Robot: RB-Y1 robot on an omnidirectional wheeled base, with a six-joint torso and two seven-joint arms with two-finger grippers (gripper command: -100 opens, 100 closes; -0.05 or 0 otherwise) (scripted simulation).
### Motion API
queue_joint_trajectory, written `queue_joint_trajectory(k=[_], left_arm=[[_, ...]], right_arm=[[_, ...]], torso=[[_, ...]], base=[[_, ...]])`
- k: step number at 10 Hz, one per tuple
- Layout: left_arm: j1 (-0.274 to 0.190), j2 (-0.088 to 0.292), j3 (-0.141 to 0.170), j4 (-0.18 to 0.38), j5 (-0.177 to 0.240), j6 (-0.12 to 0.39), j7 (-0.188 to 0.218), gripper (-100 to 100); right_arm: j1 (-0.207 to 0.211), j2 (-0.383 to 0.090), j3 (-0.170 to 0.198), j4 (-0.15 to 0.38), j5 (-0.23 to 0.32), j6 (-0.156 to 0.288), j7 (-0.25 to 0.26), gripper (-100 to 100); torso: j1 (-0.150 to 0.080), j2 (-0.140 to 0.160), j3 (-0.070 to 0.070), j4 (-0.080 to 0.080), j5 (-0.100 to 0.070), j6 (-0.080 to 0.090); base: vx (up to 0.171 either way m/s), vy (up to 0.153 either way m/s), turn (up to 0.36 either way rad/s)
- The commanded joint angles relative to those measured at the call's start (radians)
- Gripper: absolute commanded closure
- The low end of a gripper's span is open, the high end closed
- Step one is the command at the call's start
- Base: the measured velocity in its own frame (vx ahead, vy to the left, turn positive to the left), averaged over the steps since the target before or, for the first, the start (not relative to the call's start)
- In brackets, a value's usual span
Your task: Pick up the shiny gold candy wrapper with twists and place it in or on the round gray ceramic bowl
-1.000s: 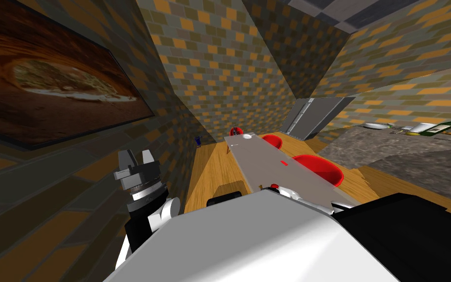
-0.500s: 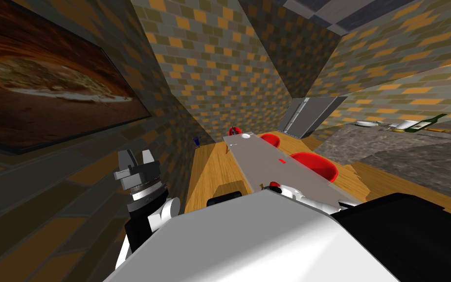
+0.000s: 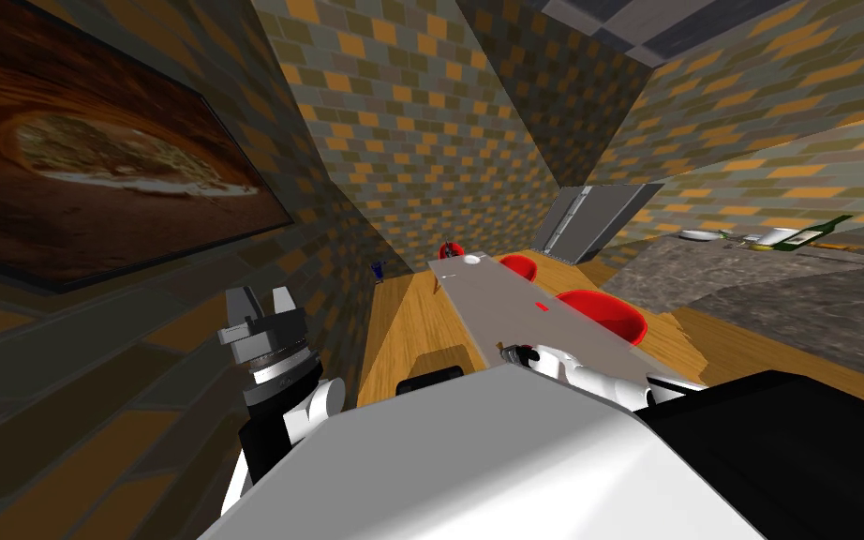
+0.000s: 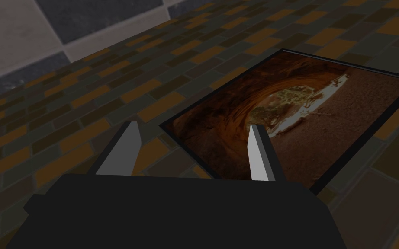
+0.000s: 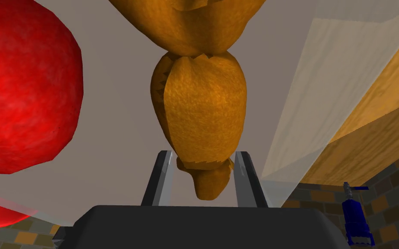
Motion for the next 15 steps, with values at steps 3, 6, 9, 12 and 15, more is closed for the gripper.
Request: queue_joint_trajectory(k=[3, 6, 9, 12, 15], left_arm=[[0.000, 0.000, 0.000, 0.000, 0.000, 0.000, 0.000, 0], [0.000, 0.000, 0.000, 0.000, 0.000, 0.000, 0.000, 0], [0.000, 0.000, 0.000, 0.000, 0.000, 0.000, 0.000, 0], [0.000, 0.000, 0.000, 0.000, 0.000, 0.000, 0.000, 0], [0.000, 0.000, 0.000, 0.000, 0.000, 0.000, 0.000, 0]], right_arm=[[-0.021, -0.076, -0.020, -0.065, 0.007, -0.019, -0.001, 100], [-0.027, -0.145, -0.011, -0.101, 0.010, -0.061, -0.003, 100], [-0.015, -0.208, 0.012, -0.131, 0.008, -0.101, -0.007, 100], [0.004, -0.265, 0.041, -0.158, 0.003, -0.136, -0.011, 100], [0.021, -0.332, 0.068, -0.191, -0.004, -0.176, -0.016, 100]], torso=[[0.000, 0.001, 0.000, 0.000, 0.000, 0.001], [0.000, 0.003, 0.001, 0.000, 0.000, 0.001], [-0.001, 0.006, 0.002, 0.000, 0.000, 0.002], [-0.002, 0.006, 0.003, 0.000, 0.000, 0.002], [-0.003, 0.006, 0.003, 0.000, 0.000, 0.002]], base=[[-0.016, 0.070, -0.024], [-0.044, 0.072, -0.064], [-0.063, 0.056, -0.095], [-0.062, 0.035, -0.091], [-0.071, 0.028, -0.113]])
